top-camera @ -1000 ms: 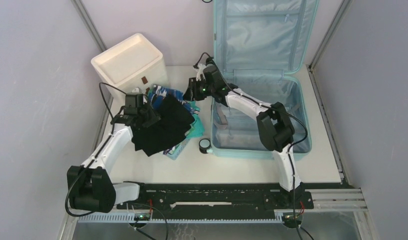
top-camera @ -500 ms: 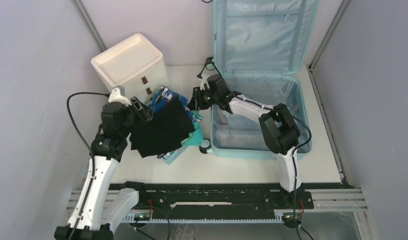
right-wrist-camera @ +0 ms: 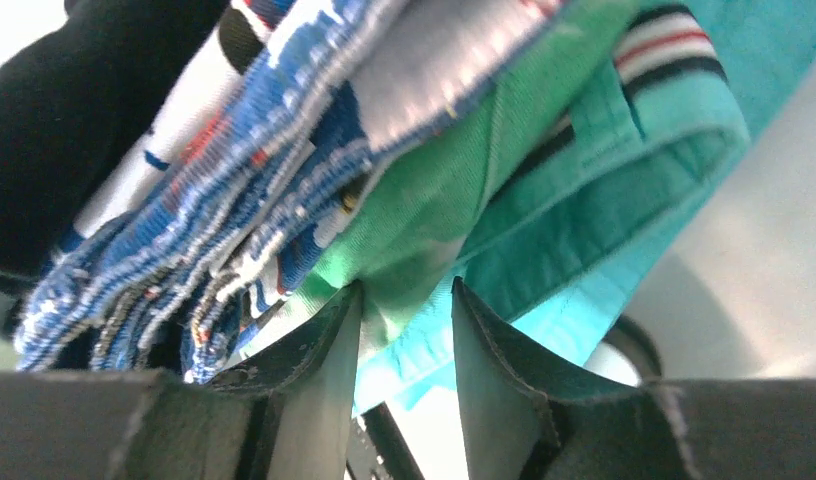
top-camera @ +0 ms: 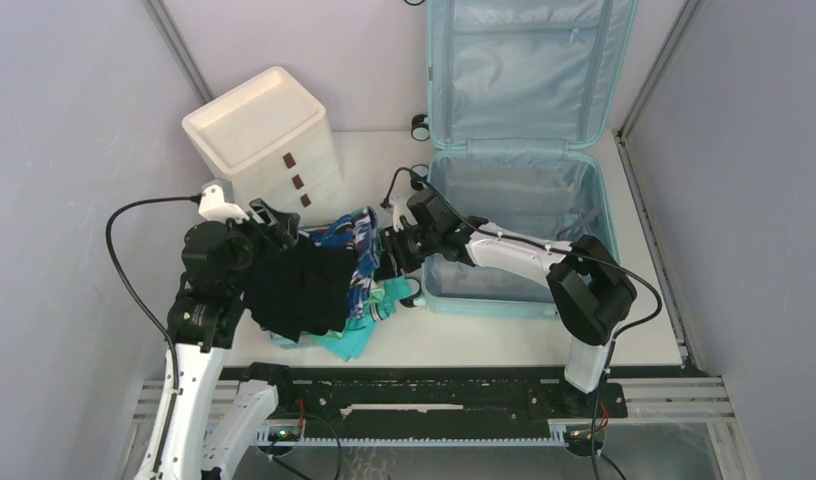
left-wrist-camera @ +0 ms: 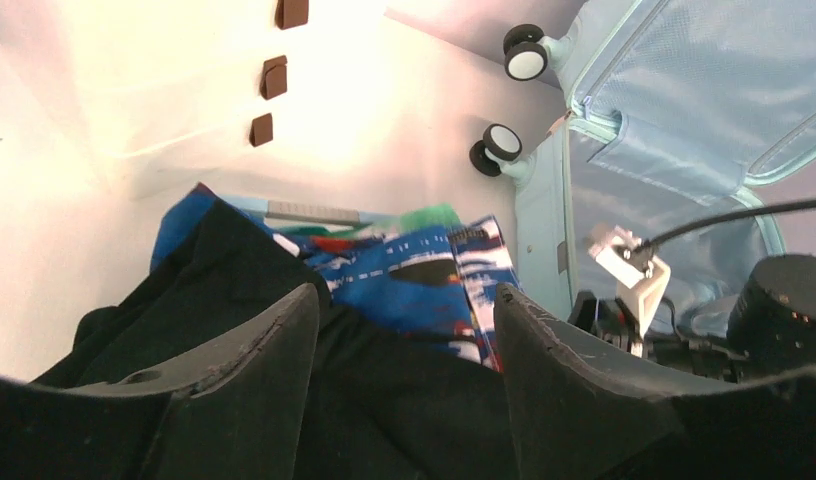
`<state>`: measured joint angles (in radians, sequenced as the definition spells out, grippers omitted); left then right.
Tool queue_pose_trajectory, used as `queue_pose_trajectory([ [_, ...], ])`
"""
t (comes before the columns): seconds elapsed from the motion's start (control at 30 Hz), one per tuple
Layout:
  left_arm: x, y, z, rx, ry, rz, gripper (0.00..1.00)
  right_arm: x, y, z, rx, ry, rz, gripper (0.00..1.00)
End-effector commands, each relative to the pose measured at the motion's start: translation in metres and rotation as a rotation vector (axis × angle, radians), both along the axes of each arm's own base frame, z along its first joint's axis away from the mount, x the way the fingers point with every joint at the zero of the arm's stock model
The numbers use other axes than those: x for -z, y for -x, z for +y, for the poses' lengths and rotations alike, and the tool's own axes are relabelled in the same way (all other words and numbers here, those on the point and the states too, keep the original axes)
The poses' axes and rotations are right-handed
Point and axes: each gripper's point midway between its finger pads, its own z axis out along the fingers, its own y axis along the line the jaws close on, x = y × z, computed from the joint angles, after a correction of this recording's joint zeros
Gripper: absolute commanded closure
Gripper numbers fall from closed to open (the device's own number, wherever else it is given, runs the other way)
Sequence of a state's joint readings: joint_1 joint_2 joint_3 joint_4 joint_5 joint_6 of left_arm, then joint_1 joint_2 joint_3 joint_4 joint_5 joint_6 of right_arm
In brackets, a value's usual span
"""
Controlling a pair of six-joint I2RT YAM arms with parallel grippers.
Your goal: Open, take out, and arrange the luggage
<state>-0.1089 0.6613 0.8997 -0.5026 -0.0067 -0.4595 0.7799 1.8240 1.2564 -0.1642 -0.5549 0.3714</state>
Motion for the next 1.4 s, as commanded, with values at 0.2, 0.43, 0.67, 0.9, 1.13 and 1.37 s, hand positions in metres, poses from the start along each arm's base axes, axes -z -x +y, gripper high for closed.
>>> queue_pose_trajectory([
  [0.2, -0.068, -0.033, -0.014, 0.075, 0.010, -0.149, 0.31, -0.071, -0.022, -0.045, -0.091, 0.035, -0.219, 0.49],
  [0.43, -0.045, -0.063, 0.023, -0.145, -0.053, -0.059, 0.32, -0.126, -0.018, -0.102, -0.347, 0.042, -0.440, 0.46],
  [0.67, -0.016, -0.085, 0.055, -0.316, -0.158, 0.073, 0.33, -0.171, -0.045, -0.159, -0.302, 0.048, -0.588, 0.37],
  [0.9, 0.000, -0.124, 0.043, -0.335, -0.125, 0.152, 0.34, -0.162, -0.060, -0.170, -0.320, 0.028, -0.686, 0.00],
  [1.13, -0.001, -0.169, 0.020, -0.404, -0.200, 0.193, 0.38, -0.154, -0.080, -0.159, -0.281, -0.033, -0.565, 0.03],
  [1.37, 0.016, -0.185, 0.032, -0.593, -0.272, 0.305, 0.41, -0.145, -0.104, -0.161, -0.213, -0.069, -0.506, 0.05],
])
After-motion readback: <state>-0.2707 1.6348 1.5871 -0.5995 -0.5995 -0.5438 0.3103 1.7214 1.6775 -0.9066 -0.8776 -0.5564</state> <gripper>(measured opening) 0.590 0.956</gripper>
